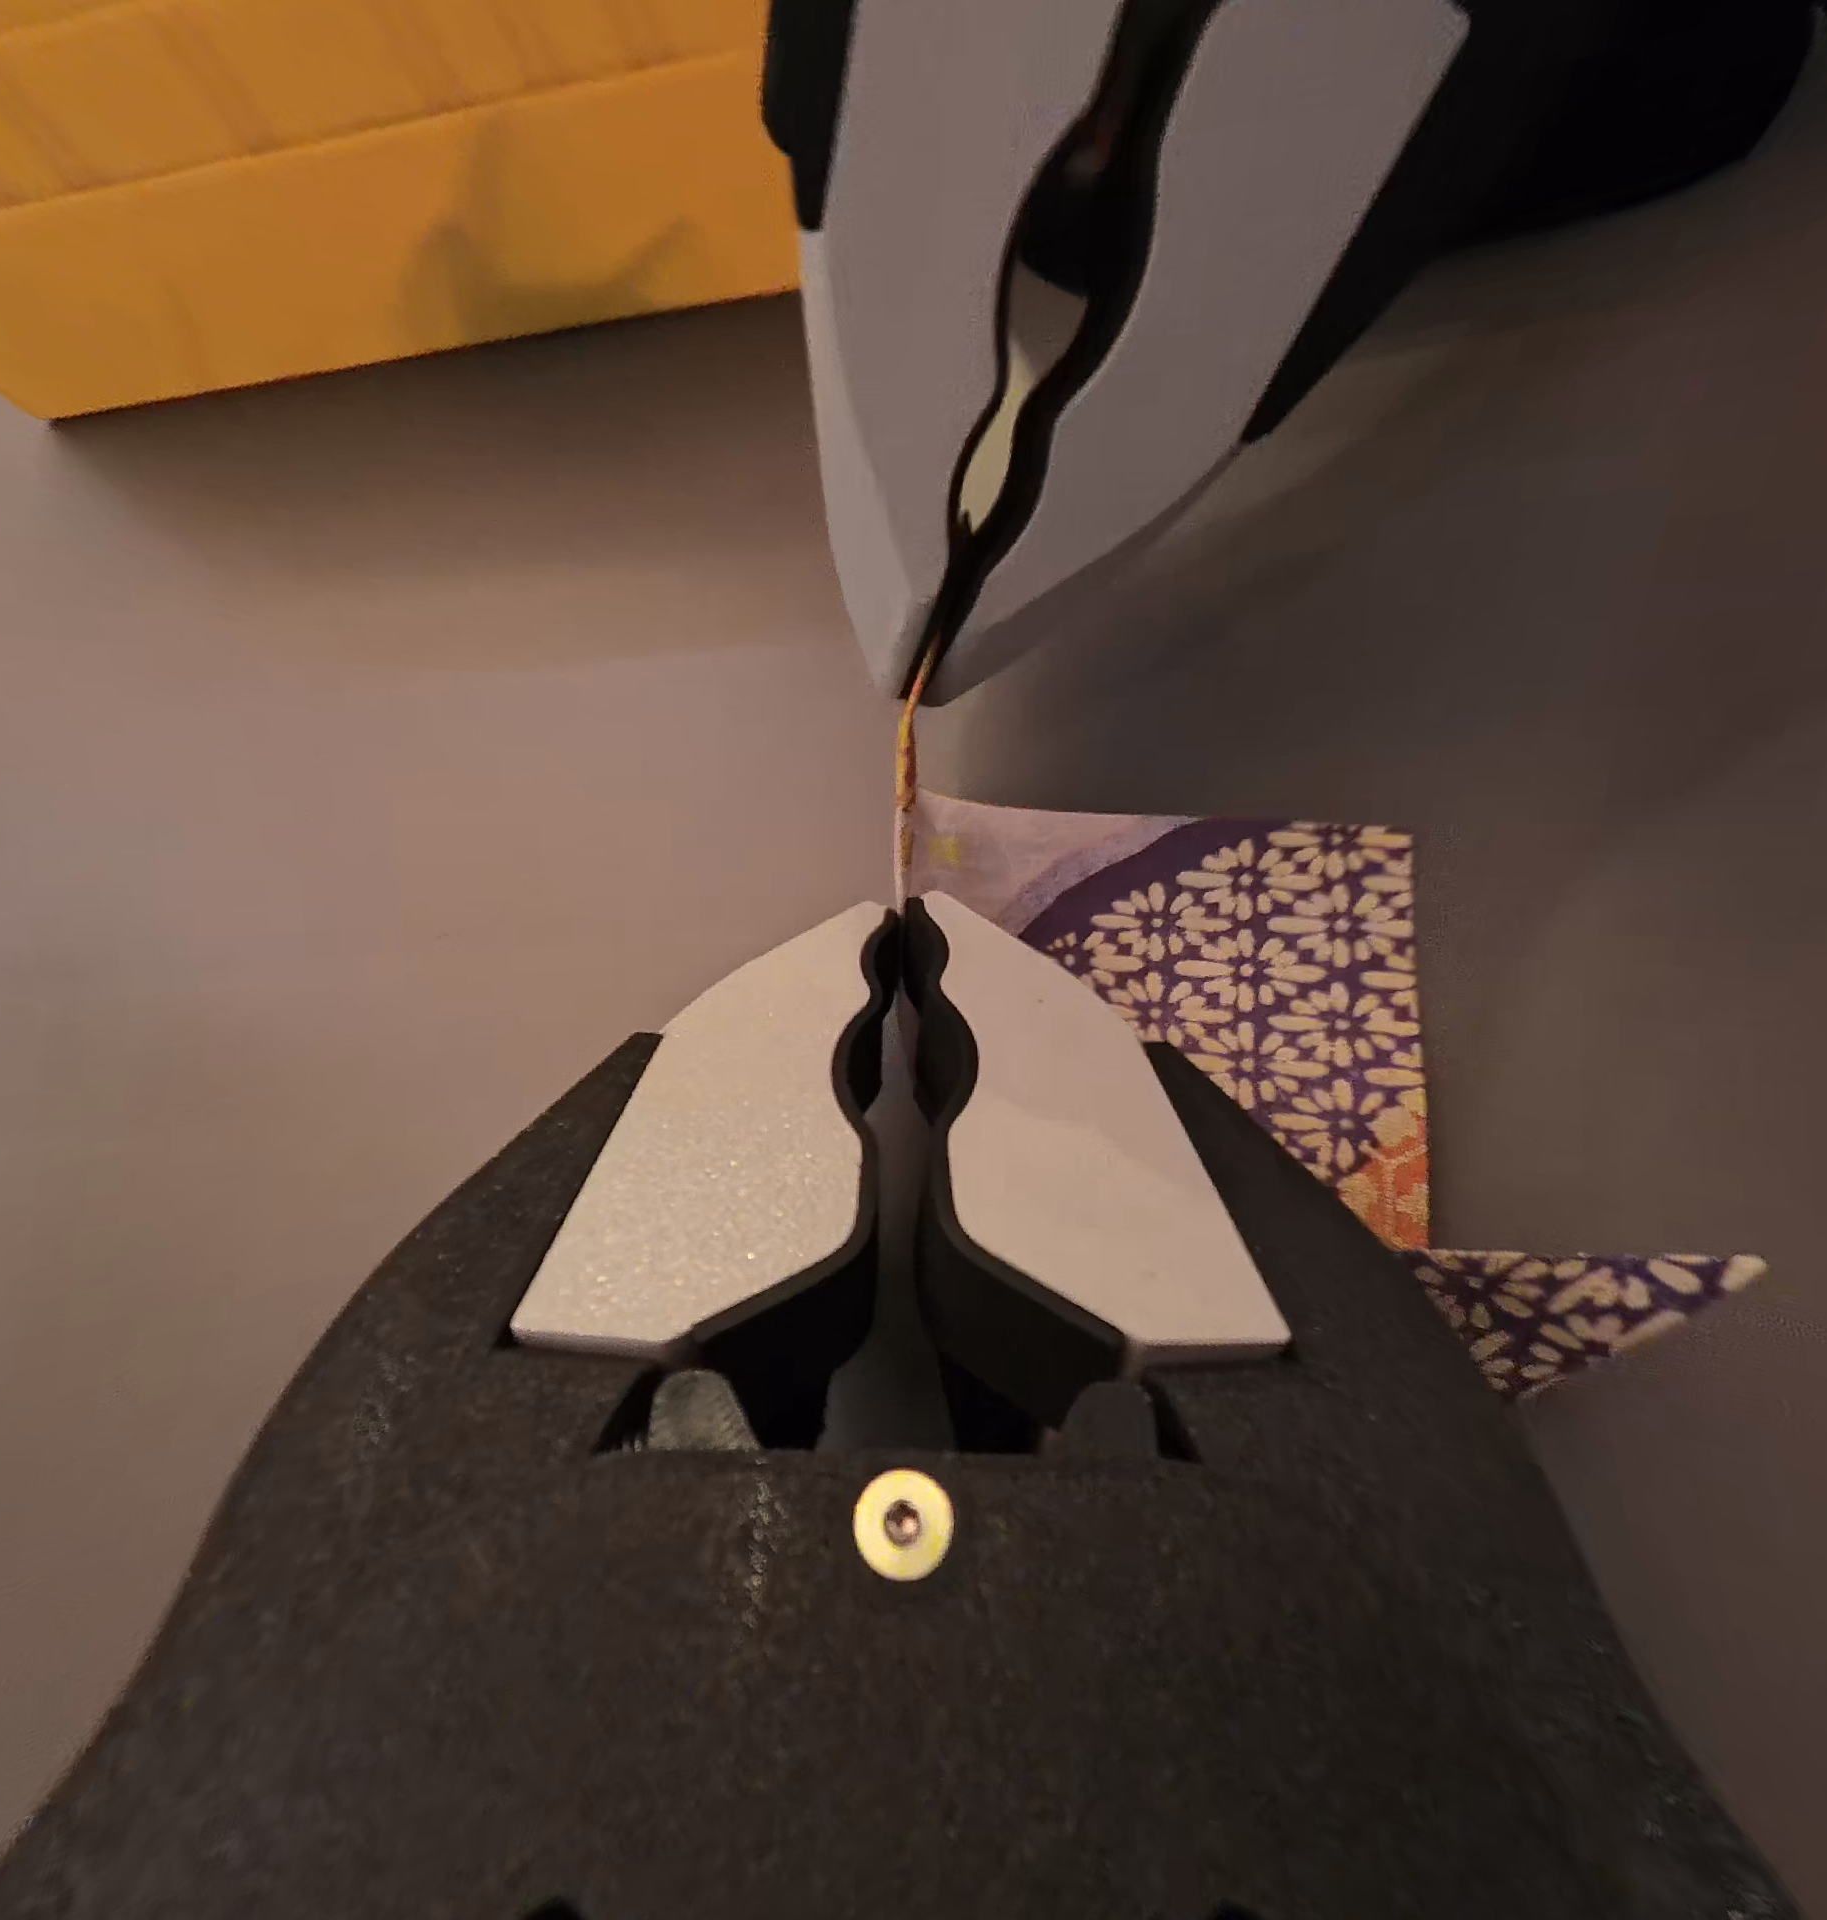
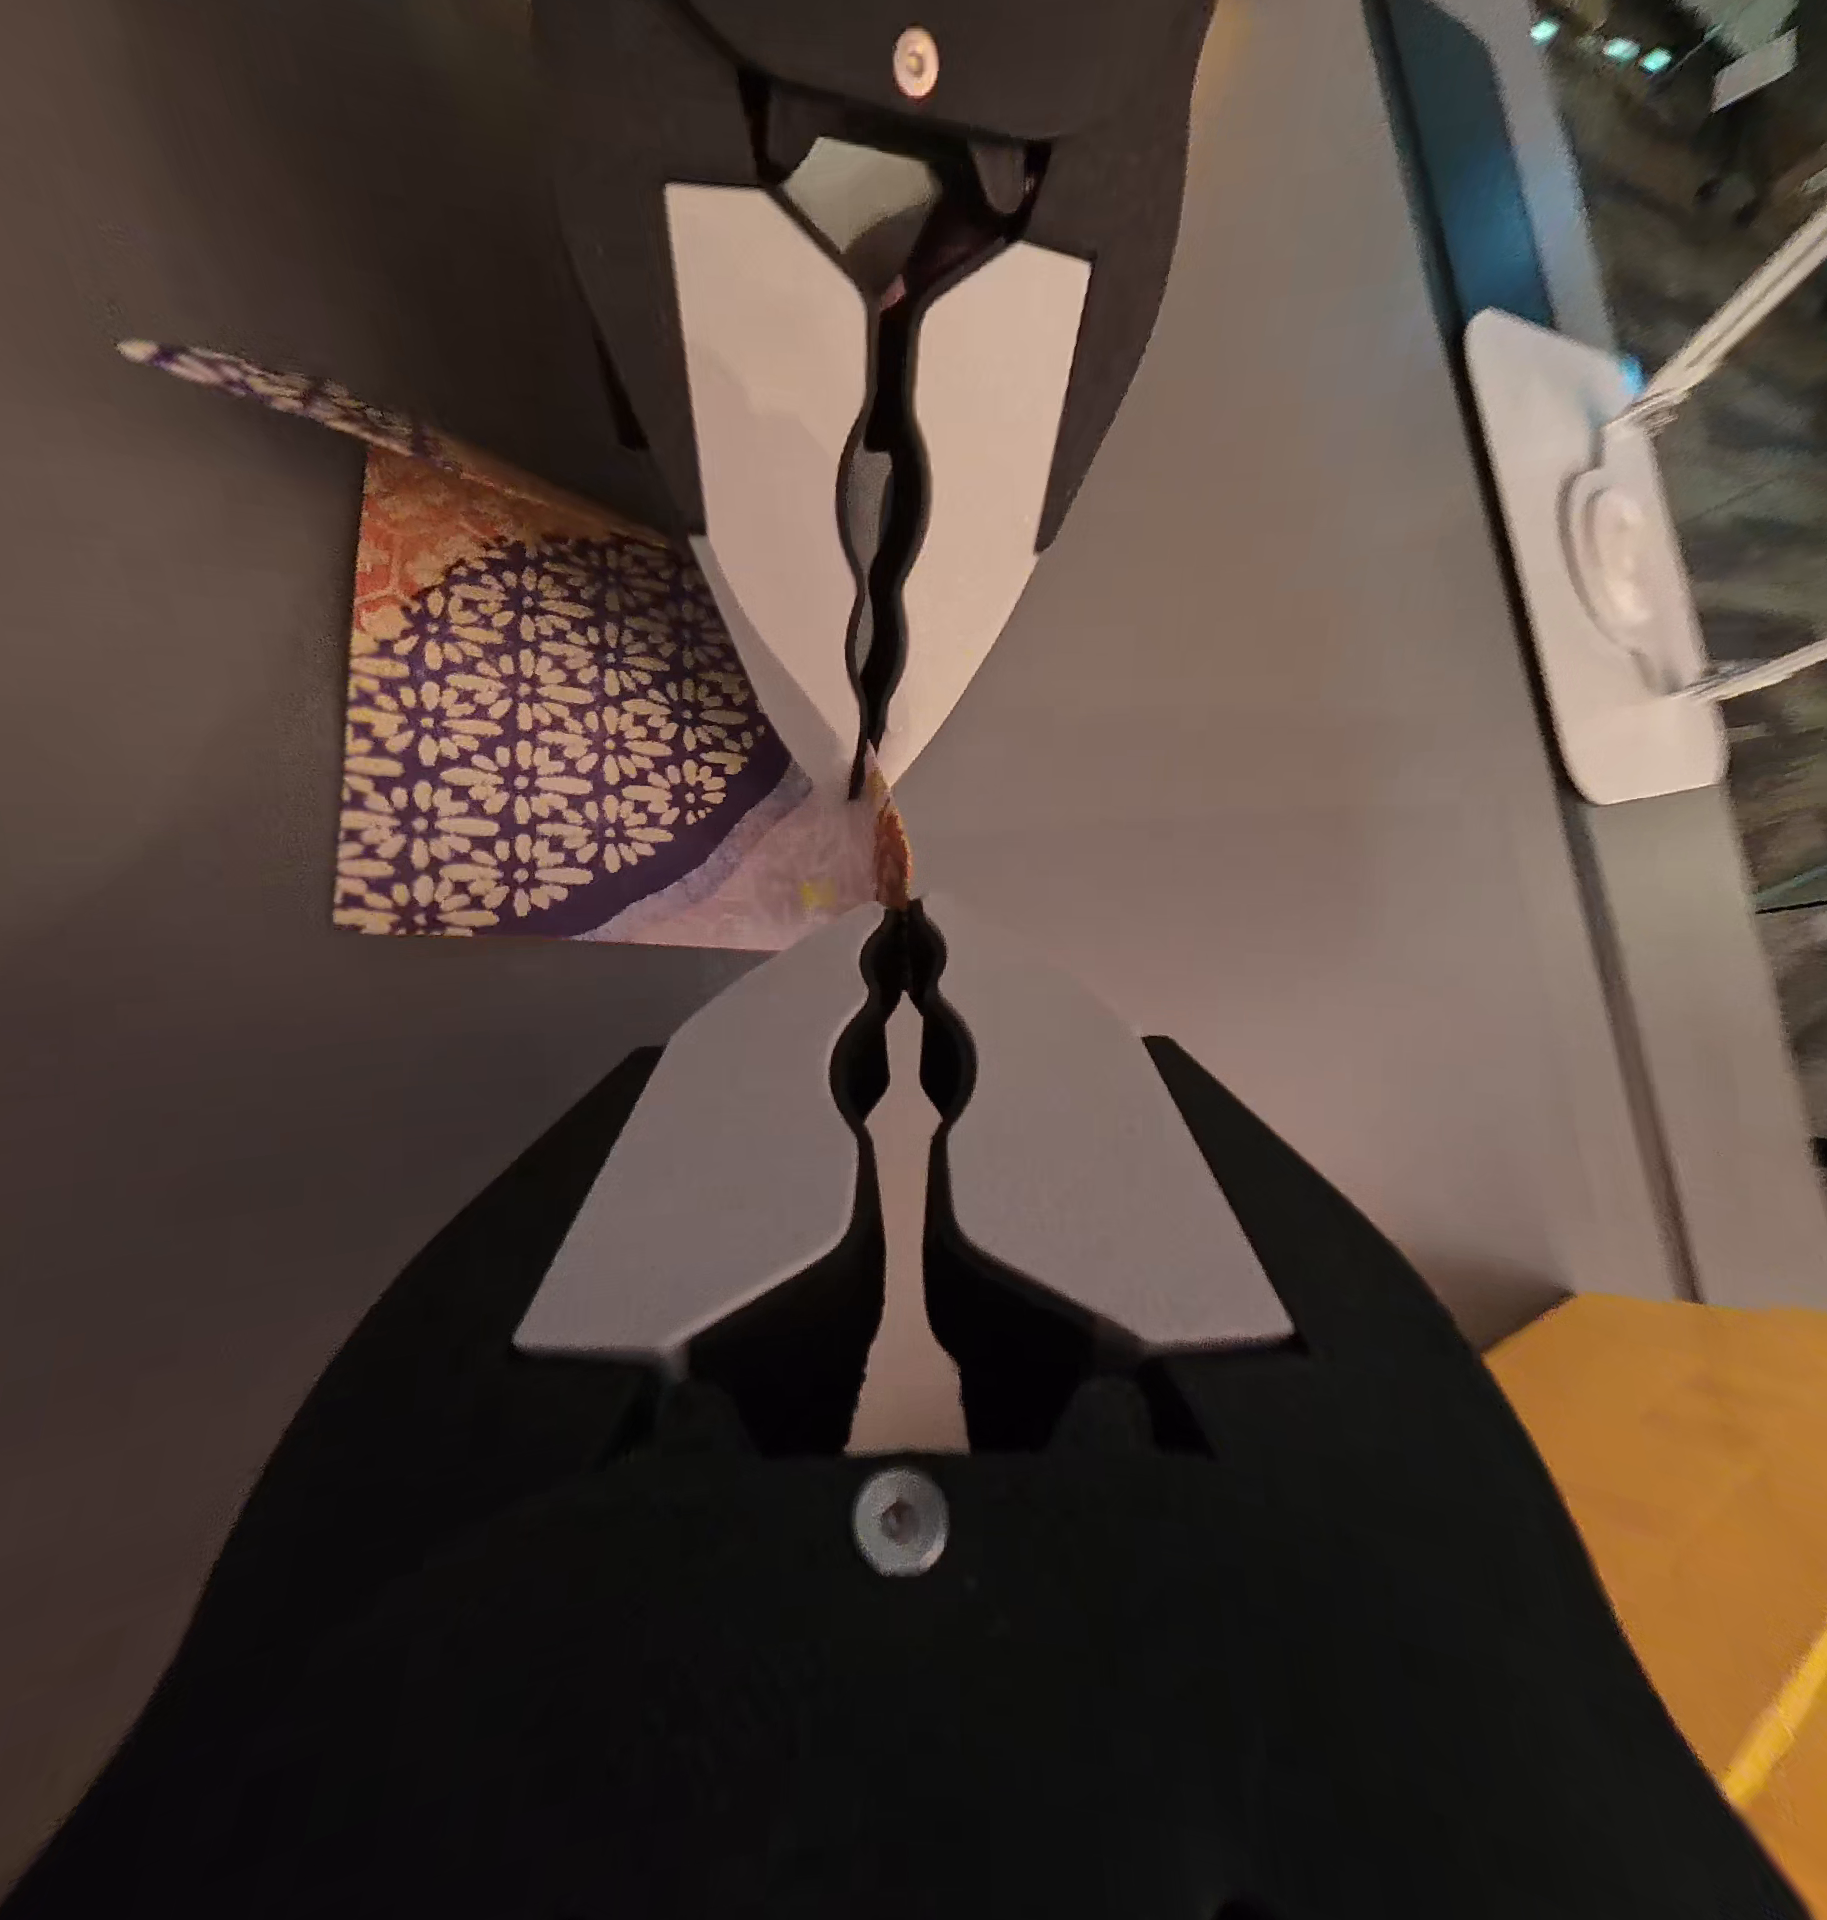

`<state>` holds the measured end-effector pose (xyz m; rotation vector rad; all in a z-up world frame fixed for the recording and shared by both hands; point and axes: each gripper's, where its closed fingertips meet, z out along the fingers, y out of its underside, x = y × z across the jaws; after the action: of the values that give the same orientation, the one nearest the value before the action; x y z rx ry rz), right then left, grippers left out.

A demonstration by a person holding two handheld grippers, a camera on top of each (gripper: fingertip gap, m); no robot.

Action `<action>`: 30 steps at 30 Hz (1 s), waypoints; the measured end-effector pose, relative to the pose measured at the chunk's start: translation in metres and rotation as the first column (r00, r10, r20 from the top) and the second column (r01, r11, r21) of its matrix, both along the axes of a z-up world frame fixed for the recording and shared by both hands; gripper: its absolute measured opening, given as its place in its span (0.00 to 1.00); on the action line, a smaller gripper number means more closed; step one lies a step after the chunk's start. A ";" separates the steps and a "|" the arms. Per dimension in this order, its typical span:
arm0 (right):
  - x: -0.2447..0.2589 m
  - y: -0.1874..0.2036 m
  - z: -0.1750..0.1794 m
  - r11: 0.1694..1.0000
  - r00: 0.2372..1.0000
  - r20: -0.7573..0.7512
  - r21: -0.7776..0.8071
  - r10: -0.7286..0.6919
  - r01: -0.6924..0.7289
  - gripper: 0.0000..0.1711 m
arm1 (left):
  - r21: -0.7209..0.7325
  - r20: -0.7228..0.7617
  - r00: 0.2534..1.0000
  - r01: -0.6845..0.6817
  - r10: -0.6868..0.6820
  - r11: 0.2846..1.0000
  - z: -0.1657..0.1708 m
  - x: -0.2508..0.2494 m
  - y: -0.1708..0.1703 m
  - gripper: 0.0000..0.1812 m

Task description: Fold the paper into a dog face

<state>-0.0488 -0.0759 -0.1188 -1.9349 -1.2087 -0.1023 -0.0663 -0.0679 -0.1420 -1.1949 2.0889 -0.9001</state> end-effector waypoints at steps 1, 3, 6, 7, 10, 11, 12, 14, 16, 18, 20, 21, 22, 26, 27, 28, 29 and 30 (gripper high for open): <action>0.001 0.000 0.004 0.999 1.000 0.026 0.037 0.003 -0.004 0.01 | -0.013 0.023 1.000 0.000 0.001 1.000 0.005 0.000 0.000 0.00; -0.002 -0.004 0.007 0.995 0.996 0.076 0.086 0.046 -0.052 0.01 | -0.008 0.067 0.998 0.017 -0.016 1.000 0.014 -0.003 0.000 0.01; -0.001 -0.007 0.004 0.984 0.978 0.196 0.149 0.068 -0.098 0.01 | 0.055 0.089 0.994 0.053 -0.057 0.997 0.021 -0.009 -0.003 0.00; -0.001 -0.008 0.001 0.980 0.968 0.238 0.159 0.078 -0.118 0.01 | 0.085 0.084 0.994 0.060 -0.068 0.995 0.021 -0.011 -0.003 0.00; -0.004 -0.013 -0.010 0.970 0.942 0.316 0.167 0.116 -0.175 0.01 | 0.180 0.050 0.994 0.086 -0.096 0.980 0.014 -0.014 -0.004 0.00; -0.006 -0.015 -0.013 0.967 0.935 0.329 0.163 0.133 -0.195 0.01 | 0.191 0.035 0.994 0.098 -0.107 0.977 0.011 -0.015 -0.006 0.00; -0.006 -0.016 -0.016 0.964 0.927 0.344 0.161 0.146 -0.212 0.01 | 0.195 0.022 0.994 0.101 -0.108 0.976 0.008 -0.015 -0.008 0.00; -0.005 -0.016 -0.020 0.958 0.910 0.383 0.162 0.159 -0.236 0.01 | 0.202 0.025 0.995 0.092 -0.099 0.975 0.005 -0.014 -0.008 0.00; -0.006 -0.017 -0.024 0.955 0.899 0.399 0.147 0.181 -0.257 0.01 | 0.202 0.065 0.995 0.064 -0.079 0.977 0.010 -0.011 -0.006 0.00; -0.006 -0.018 -0.027 0.955 0.894 0.406 0.130 0.193 -0.265 0.01 | 0.175 0.109 0.992 0.043 -0.063 0.984 0.019 -0.007 -0.006 0.00; -0.007 -0.019 -0.028 0.953 0.888 0.410 0.123 0.206 -0.278 0.01 | 0.142 0.109 0.993 0.024 -0.039 0.990 0.022 -0.003 -0.003 0.00; -0.006 -0.019 -0.028 0.953 0.886 0.413 0.116 0.210 -0.280 0.01 | 0.138 0.092 0.996 0.004 -0.017 0.990 0.019 -0.001 0.000 0.00; -0.007 -0.019 -0.029 0.953 0.886 0.410 0.107 0.216 -0.282 0.01 | 0.136 0.070 0.998 -0.004 -0.006 0.991 0.015 0.001 0.001 0.00; -0.005 -0.018 -0.031 0.959 0.891 0.396 0.072 0.224 -0.273 0.01 | 0.166 -0.008 1.000 0.003 -0.001 0.986 -0.004 0.004 0.001 0.00; -0.004 -0.017 -0.031 0.961 0.892 0.393 0.068 0.222 -0.269 0.01 | 0.171 -0.018 1.000 0.001 0.002 0.985 -0.006 0.004 0.001 0.00; -0.004 -0.017 -0.032 0.961 0.895 0.384 0.058 0.227 -0.269 0.02 | 0.163 -0.028 1.000 0.002 0.002 0.987 -0.008 0.004 0.000 0.00; -0.003 -0.018 -0.034 0.964 0.900 0.370 0.037 0.231 -0.263 0.03 | 0.151 -0.038 0.999 0.007 -0.001 0.989 -0.009 0.004 -0.001 0.00; -0.003 -0.019 -0.034 0.969 0.911 0.346 0.025 0.223 -0.247 0.04 | 0.146 -0.039 0.999 0.006 -0.001 0.989 -0.010 0.004 -0.001 0.00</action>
<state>-0.0517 -0.0946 -0.1531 -1.7416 -1.6378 -0.3603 -0.0621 -0.0689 -0.1521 -1.1407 2.1485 -0.7164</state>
